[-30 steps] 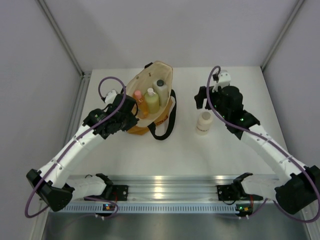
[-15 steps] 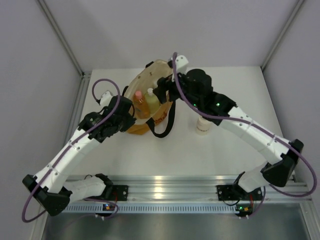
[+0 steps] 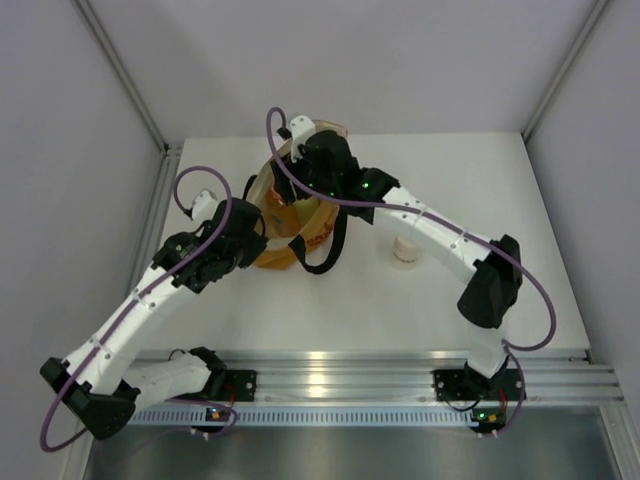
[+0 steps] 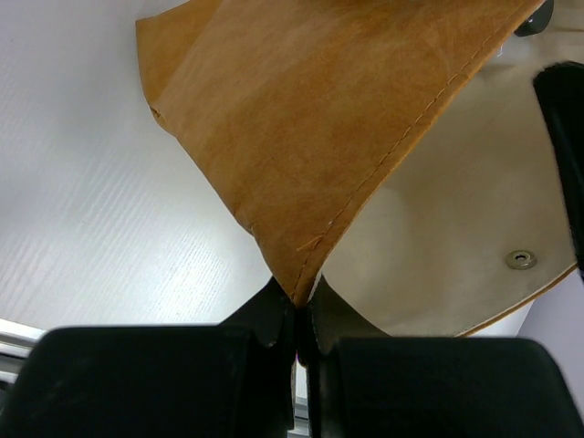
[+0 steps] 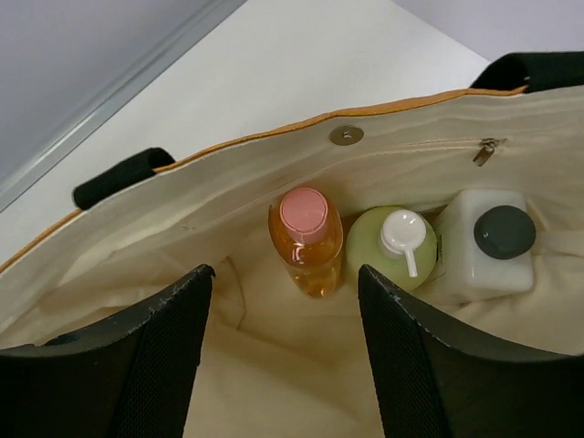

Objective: Take the personal care products out of the canvas bag

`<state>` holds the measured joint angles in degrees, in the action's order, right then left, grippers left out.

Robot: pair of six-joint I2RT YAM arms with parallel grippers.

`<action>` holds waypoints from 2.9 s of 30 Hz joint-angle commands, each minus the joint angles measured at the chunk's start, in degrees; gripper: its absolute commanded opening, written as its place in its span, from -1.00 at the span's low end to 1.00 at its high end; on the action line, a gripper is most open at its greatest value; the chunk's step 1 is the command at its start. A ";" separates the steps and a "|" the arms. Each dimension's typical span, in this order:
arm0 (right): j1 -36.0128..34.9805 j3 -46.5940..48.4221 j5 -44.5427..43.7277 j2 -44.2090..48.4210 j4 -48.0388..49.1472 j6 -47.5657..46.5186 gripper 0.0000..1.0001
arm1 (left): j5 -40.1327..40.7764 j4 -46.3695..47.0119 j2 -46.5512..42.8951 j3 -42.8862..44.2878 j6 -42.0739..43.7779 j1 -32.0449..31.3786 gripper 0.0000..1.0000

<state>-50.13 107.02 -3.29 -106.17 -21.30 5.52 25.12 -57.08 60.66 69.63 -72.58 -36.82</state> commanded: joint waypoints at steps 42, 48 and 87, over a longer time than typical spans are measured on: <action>2.49 8.03 5.31 -18.72 12.33 0.28 0.08 | 1.94 1.44 2.18 1.39 3.49 -0.01 -1.00; 2.41 6.27 4.61 -18.72 12.42 -0.24 0.03 | 2.47 1.44 1.13 1.30 3.49 -0.10 -1.00; -1.81 5.90 -0.58 10.72 12.08 -4.99 -1.00 | 1.86 1.45 1.12 1.39 3.76 -0.01 -1.00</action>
<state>-50.92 105.54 -1.91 -102.32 -13.91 1.78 26.22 -56.71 62.70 69.65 -69.52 -36.86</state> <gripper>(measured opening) 0.342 0.036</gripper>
